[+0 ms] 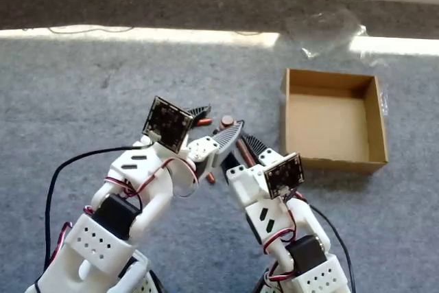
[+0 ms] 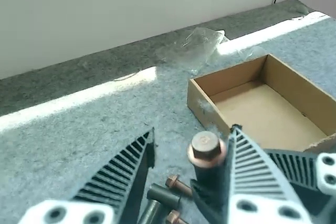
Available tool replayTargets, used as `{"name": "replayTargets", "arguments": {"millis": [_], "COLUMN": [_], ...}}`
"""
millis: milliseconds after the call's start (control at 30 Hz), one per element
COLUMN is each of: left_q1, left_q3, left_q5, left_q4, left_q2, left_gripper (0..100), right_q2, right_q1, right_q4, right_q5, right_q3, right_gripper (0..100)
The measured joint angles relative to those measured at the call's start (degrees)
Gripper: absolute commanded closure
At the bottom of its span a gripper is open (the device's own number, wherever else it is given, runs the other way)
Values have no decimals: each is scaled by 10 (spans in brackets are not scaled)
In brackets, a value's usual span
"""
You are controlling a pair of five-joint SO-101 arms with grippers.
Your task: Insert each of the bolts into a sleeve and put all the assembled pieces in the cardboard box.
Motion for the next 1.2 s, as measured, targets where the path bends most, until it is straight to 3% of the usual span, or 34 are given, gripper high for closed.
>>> {"name": "replayTargets", "arguments": {"millis": [400,567,800,1067,1200], "left_q1": [-84,-96,-127,-196,-225], "left_q3": [-43,-67,-69,-69,-69], "left_q5": [0,-1,-1,-1,-1], "left_q4": [1,52,112,149,178], "left_q2": [0,0,0,0,0], "left_gripper": [790,794,1000,995,995], "right_q2": [0,0,0,0,0], "right_q1": [28,54,77,138,139], "right_q4": [0,0,61,134,173], "right_q5": [0,0,0,3,47], "right_q3": [0,0,0,-11,-47], "right_gripper": [995,995,995,995,995]}}
